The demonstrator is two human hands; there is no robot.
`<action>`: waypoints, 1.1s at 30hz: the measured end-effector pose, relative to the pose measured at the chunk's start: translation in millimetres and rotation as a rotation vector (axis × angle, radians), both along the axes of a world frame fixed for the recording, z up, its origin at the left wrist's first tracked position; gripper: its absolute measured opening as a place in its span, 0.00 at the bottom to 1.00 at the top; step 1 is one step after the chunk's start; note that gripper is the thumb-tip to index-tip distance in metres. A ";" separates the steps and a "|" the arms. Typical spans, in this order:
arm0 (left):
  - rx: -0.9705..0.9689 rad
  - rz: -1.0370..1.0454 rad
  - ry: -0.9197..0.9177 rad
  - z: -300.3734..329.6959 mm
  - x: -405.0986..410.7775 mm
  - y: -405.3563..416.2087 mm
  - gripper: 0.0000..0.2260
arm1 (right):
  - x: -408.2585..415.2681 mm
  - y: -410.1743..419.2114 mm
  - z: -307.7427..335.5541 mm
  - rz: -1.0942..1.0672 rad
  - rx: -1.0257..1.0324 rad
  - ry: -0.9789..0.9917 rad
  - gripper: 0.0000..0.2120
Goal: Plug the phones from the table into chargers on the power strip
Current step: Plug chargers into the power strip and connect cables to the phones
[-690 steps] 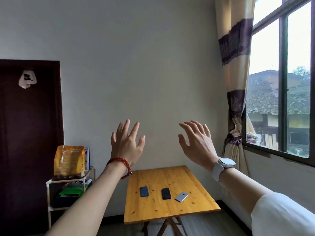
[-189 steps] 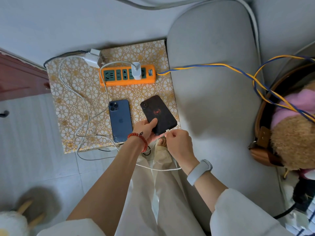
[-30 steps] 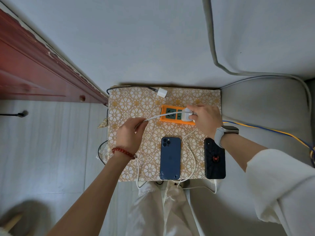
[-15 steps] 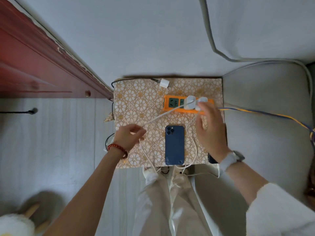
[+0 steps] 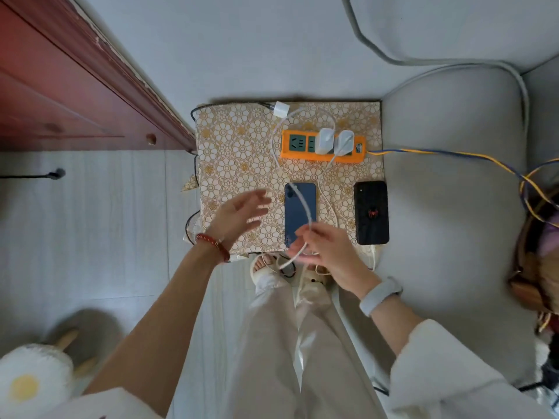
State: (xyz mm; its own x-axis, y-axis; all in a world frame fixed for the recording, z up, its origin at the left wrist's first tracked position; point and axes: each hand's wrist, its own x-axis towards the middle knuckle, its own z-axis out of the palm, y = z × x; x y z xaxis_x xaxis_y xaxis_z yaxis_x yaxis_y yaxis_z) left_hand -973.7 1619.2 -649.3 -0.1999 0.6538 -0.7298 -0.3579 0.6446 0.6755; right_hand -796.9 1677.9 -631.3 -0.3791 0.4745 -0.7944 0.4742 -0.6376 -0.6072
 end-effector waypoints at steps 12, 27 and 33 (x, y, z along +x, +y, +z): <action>0.035 -0.225 0.262 2.4 91.1 -46.6 0.04 | 5.7 26.7 25.7 -0.326 -0.174 0.353 0.09; 0.134 1.098 -0.159 44.6 20.5 -63.5 0.10 | 90.2 -9.8 7.0 0.800 0.180 -0.149 0.10; -0.009 0.712 -0.100 32.2 65.8 -73.1 0.12 | 91.3 28.2 28.0 0.245 -0.096 0.095 0.06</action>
State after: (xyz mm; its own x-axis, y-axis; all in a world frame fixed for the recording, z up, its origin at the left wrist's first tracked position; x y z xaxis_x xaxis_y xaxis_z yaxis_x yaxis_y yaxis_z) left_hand -908.0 1546.1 -617.2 -0.5076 0.3836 -0.7715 -0.7535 0.2364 0.6134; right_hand -705.7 1706.1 -603.3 -0.5482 0.2841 -0.7866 0.5648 -0.5679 -0.5987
